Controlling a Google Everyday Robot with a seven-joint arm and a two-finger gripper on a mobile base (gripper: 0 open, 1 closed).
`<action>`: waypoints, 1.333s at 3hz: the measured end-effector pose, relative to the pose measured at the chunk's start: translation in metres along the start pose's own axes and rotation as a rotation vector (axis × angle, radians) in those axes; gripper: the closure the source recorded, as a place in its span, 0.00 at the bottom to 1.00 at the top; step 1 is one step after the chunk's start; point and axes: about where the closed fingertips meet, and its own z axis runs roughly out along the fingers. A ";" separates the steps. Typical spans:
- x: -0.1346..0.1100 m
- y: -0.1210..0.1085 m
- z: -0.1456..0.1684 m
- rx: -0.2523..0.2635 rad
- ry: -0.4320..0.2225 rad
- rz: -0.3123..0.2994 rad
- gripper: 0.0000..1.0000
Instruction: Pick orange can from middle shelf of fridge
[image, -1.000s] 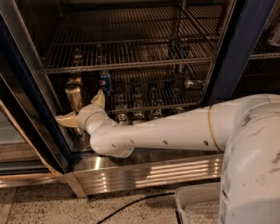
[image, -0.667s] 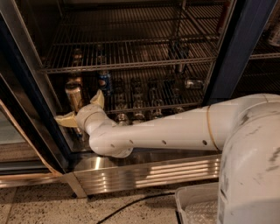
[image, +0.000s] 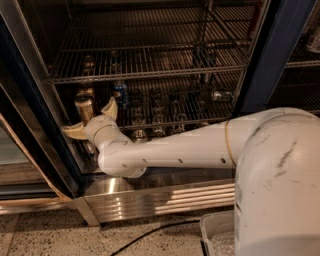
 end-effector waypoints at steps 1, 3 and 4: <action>-0.002 -0.001 0.010 0.024 -0.023 -0.006 0.00; -0.001 -0.002 0.018 0.047 -0.035 -0.002 0.02; -0.001 -0.002 0.019 0.049 -0.036 -0.001 0.11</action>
Offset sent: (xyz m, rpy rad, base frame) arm 0.0188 0.0090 0.0007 0.0194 -0.0459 -0.0514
